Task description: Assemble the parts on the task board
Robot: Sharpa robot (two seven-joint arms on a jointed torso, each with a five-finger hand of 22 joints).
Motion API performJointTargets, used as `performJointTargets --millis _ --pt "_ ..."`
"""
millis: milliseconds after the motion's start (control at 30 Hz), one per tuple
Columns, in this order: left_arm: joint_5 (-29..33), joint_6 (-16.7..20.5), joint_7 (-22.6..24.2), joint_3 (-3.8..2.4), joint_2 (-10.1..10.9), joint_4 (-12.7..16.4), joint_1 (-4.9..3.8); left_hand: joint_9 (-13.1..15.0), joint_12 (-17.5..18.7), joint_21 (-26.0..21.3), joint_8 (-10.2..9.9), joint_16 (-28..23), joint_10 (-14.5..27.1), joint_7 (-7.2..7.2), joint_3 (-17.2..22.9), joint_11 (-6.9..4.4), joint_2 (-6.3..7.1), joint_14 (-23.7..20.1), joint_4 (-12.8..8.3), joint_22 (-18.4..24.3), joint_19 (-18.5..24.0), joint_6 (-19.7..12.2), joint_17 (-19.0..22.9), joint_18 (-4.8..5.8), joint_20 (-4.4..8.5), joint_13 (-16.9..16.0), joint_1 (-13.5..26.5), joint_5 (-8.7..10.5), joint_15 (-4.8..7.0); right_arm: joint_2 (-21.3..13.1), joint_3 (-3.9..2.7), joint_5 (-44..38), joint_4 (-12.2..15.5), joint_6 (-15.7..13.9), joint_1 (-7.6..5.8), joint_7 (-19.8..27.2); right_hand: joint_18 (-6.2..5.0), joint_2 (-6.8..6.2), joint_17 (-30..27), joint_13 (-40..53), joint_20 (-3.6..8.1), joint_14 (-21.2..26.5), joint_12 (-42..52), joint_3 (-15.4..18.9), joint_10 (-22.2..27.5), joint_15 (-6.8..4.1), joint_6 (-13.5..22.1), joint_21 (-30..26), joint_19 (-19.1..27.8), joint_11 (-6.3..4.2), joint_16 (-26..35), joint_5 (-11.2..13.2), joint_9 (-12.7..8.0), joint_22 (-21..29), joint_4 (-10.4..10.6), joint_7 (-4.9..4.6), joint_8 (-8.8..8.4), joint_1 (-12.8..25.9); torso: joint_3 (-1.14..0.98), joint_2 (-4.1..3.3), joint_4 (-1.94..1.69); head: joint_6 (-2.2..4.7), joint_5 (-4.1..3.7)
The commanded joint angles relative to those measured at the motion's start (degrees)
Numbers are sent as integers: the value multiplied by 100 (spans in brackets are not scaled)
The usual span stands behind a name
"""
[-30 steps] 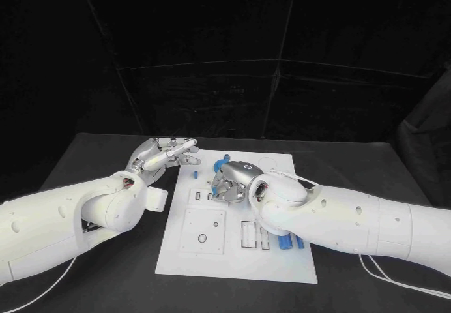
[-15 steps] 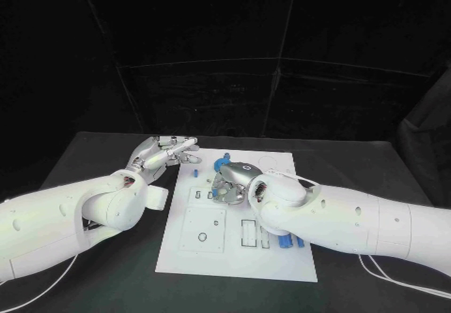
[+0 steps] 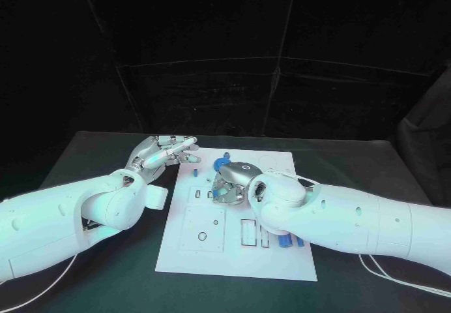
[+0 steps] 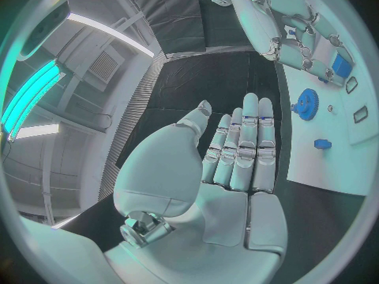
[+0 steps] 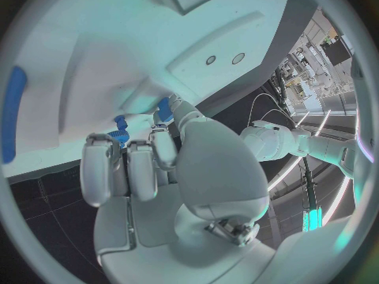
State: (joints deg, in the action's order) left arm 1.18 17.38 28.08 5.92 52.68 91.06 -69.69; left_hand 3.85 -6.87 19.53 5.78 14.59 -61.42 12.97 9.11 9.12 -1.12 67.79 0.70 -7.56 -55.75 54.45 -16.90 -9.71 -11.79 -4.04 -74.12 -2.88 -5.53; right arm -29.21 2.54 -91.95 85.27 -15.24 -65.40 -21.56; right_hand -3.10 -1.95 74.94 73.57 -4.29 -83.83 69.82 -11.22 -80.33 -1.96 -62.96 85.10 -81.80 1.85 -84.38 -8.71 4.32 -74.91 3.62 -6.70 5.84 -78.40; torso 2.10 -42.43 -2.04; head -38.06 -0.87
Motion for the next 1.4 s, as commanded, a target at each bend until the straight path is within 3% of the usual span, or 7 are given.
performJointTargets --millis 33,167,667,1000,1133,1233,1400 --pt "11 -67 48 -5 -3 6 -10 3 0 -19 1 -31 9 -27 -1 -11 -29 -59 -21 9 23 -13 -6 -75 -10 4 -39 -28 0 -6 25 -170 6 125 26 -171 50 -41 485 -17 -16 -394 -48 -17 60 -6 38 -17 3 4 43 -94 -13 -393 11 -9 -47 86 0 -1 -2 2 -2" --pt "11 -71 42 -5 -4 7 -10 3 0 -19 1 -31 9 -27 -1 -11 -29 -59 -21 9 23 -13 -6 -75 -10 4 -39 -28 0 -1 25 -280 17 6 31 -271 47 -146 473 -35 -31 -391 -75 -10 78 11 98 -27 14 24 55 -262 -24 -379 60 -33 -88 211 -1 -3 -1 3 -7" --pt "11 -87 23 -5 -6 4 -10 3 -2 -21 4 -35 6 -27 1 -11 -33 -59 -28 11 24 -9 -12 -76 -9 5 -40 -28 1 25 25 -346 15 -257 38 -367 26 -426 385 -179 -70 -370 -262 82 187 51 283 -80 80 73 123 -284 -43 -290 230 -79 -179 544 -1 -1 1 4 -15" --pt "11 -95 20 -4 -7 -2 -9 3 -2 -21 4 -35 6 -27 1 -11 -33 -59 -28 11 24 -9 -12 -76 -9 5 -40 -28 1 -1 25 -347 84 -859 59 -362 -5 -607 274 -333 -122 -344 -430 649 314 105 582 -165 178 137 217 -302 -39 -151 627 -138 -186 843 -4 0 2 10 -28" --pt "11 -96 18 -4 -9 -6 -9 2 -1 -21 4 -37 6 -26 0 -10 -33 -59 -30 12 24 -11 -15 -76 -9 6 -39 -28 1 -81 25 -349 192 -1119 77 -290 -15 -632 218 -442 -150 -333 -535 1181 402 133 726 -199 206 174 268 -458 -37 -105 902 -178 -182 737 -7 0 1 11 -26" --pt "0 -76 -18 -4 -11 -16 -8 2 -2 -21 4 -37 6 -27 0 -10 -33 -58 -31 12 23 -11 -16 -76 -9 6 -39 -28 2 -210 25 -351 341 -1377 87 -128 -19 -639 195 -475 -164 -329 -546 1575 424 145 785 -214 212 188 294 -547 -34 -90 1141 -194 -171 583 -10 3 6 18 -19" --pt "-475 -18 -316 -4 11 -25 -8 16 -114 241 91 286 -300 -153 -45 -163 -4 539 -56 -94 -402 158 -255 -98 158 -37 41 -28 191 -740 18 124 762 -1534 79 1013 -55 -504 59 -517 -169 -292 -570 1707 457 154 844 -305 328 198 401 -538 -37 70 1254 -208 -174 298 -9 13 13 38 -8"
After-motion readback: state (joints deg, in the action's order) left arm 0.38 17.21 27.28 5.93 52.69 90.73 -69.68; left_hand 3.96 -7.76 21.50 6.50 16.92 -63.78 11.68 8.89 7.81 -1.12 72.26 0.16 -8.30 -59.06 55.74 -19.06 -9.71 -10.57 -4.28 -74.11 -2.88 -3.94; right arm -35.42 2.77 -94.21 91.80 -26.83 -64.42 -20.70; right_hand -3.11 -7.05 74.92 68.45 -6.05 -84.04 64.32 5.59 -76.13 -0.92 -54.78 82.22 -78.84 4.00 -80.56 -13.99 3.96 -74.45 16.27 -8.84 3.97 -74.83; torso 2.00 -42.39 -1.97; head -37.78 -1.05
